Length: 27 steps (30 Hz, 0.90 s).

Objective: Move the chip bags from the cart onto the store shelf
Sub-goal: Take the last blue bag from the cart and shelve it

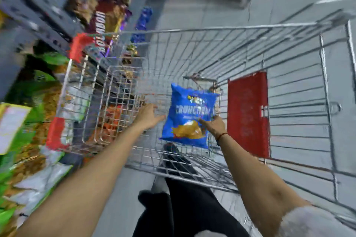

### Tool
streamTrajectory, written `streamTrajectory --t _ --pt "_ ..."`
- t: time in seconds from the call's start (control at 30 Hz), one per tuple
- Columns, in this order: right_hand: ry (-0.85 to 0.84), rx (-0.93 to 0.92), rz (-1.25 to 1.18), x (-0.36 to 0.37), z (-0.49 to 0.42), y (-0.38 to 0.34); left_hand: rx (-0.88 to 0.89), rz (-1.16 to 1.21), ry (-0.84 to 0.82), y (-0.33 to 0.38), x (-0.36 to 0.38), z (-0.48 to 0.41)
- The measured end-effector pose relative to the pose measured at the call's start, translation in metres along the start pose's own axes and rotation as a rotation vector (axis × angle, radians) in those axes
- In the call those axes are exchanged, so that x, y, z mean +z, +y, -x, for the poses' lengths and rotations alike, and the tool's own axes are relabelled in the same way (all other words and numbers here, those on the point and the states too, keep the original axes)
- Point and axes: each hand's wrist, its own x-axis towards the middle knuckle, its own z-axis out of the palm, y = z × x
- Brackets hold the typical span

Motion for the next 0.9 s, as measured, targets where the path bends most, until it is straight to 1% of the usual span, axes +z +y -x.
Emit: streamTrajectory --t 0.07,0.13,0.23,0.33,0.4,0.5,0.57,0.67,0.77,0.9 --pt "-0.025 0.087 -0.031 0.007 -0.012 0.020 -0.074 -0.023 -0.045 -0.015 0.020 -0.014" --pt "-0.060 0.135 -0.082 0.015 -0.025 0.033 -0.139 0.005 -0.086 -0.027 0.036 -0.026" --pt "-0.111 0.150 -0.196 0.028 -0.046 0.043 -0.209 0.138 -0.170 -0.035 0.054 -0.044" --pt "-0.178 0.161 -0.338 0.041 -0.066 0.051 -0.225 0.147 -0.183 -0.034 0.072 -0.063" --pt "-0.190 0.133 -0.399 0.047 -0.076 0.057 -0.233 0.174 -0.191 -0.031 0.083 -0.071" --pt "-0.180 0.102 -0.424 0.050 -0.084 0.061 -0.210 0.340 -0.256 -0.028 0.098 -0.074" --pt "-0.174 0.112 -0.414 0.050 -0.086 0.061 -0.231 0.422 -0.243 -0.030 0.103 -0.072" --pt "-0.153 0.111 -0.407 0.046 -0.080 0.057 -0.292 0.414 -0.213 -0.032 0.100 -0.069" --pt "-0.107 0.065 -0.411 0.045 -0.067 0.048 -0.337 0.399 -0.247 -0.029 0.089 -0.061" --pt "-0.169 -0.068 -0.393 0.044 -0.044 0.019 -0.317 0.391 -0.210 -0.023 0.066 -0.039"
